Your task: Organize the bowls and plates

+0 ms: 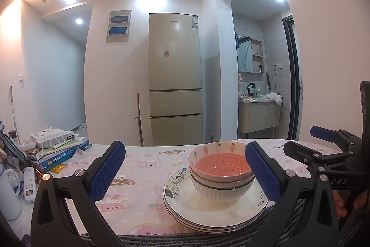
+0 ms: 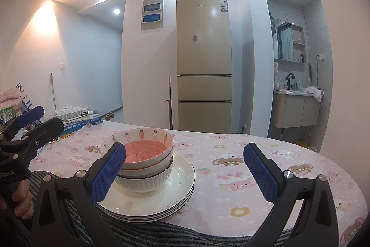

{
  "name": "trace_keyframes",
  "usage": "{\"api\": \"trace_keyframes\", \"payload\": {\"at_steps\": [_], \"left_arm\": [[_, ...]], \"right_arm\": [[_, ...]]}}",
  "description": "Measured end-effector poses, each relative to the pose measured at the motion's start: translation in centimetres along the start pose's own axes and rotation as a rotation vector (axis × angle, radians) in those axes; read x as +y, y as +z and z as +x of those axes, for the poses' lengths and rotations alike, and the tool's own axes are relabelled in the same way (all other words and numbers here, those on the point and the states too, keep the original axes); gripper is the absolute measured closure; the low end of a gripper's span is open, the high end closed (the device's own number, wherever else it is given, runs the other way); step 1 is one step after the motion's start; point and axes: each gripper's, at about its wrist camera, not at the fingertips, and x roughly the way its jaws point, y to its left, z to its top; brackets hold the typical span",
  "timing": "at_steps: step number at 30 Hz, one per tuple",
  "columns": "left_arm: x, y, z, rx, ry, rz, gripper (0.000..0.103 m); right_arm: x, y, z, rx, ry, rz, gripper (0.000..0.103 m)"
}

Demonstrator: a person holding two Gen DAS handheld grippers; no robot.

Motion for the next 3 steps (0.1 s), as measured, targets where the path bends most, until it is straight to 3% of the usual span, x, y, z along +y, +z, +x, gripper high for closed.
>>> {"api": "trace_keyframes", "payload": {"at_steps": [3], "left_arm": [[0.02, 0.00, -0.02, -0.001, -0.001, 0.000, 0.000]], "right_arm": [[0.02, 0.02, 0.02, -0.002, 0.000, -0.002, 0.000]]}}
